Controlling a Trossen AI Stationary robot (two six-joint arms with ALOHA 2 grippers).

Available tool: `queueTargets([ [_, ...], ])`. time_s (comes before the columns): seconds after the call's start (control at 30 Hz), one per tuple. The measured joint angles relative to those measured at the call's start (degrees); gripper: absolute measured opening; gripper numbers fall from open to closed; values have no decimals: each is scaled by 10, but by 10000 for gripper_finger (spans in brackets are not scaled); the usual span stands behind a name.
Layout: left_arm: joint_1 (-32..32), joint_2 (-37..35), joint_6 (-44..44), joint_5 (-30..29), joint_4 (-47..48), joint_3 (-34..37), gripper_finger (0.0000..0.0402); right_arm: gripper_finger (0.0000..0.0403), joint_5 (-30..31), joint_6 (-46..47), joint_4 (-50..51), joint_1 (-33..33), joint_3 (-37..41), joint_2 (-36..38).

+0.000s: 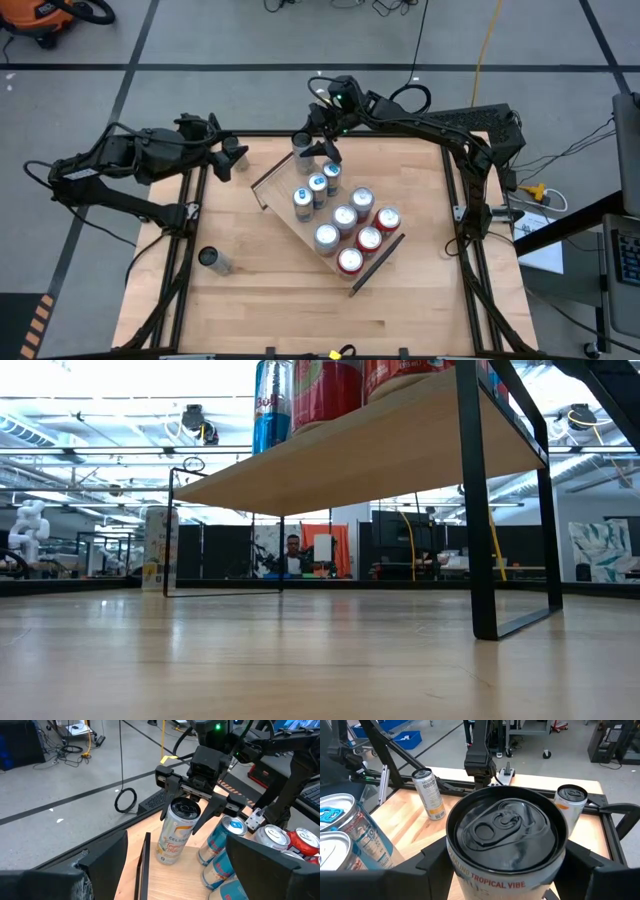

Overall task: Place canned beverage on shelf
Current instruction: Put the bottom right white yellow soda can on the shelf

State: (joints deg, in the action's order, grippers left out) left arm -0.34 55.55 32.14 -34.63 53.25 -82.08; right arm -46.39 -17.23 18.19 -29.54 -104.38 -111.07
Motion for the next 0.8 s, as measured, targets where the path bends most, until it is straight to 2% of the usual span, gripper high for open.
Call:
queueTargets([
  [0.27,0,0,-10,0,0,0,336,248,-1,0,1,0,0,0],
  [0.53,0,0,-11,0,0,0,336,295,-2,-2,-1,0,0,0],
  [0.8,0,0,-11,0,5,0,336,301,-2,5,0,0,0,0],
])
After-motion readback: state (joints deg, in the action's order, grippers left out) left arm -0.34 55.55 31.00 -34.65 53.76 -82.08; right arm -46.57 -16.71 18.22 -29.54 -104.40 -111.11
